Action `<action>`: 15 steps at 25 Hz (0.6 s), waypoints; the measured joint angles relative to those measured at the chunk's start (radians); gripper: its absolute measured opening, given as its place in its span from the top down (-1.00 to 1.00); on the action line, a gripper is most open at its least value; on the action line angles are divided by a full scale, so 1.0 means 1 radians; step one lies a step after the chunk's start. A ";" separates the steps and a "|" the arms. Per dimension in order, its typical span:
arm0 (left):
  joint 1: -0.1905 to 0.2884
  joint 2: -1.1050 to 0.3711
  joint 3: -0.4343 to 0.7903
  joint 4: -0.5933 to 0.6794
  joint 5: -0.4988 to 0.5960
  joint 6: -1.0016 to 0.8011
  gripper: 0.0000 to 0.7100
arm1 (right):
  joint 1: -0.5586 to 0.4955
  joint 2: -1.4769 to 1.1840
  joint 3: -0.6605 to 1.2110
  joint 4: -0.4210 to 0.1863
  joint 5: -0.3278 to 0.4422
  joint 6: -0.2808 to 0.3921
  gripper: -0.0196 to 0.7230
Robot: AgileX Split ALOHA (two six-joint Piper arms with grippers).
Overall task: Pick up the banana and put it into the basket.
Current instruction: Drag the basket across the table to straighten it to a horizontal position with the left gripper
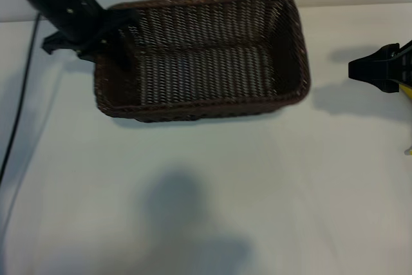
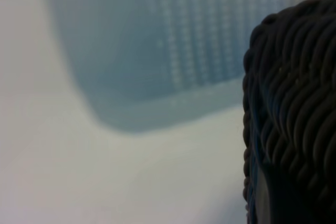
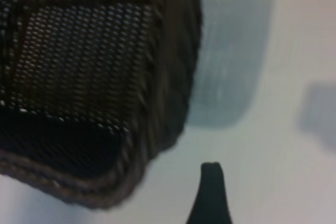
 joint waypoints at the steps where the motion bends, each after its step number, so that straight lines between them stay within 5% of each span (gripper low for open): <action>1: -0.012 0.017 -0.007 0.000 0.000 0.003 0.54 | 0.000 0.000 0.000 0.000 0.000 0.000 -0.63; 15: -0.044 0.166 -0.014 0.002 -0.013 0.025 0.54 | 0.000 0.000 0.000 -0.007 0.000 0.003 -0.63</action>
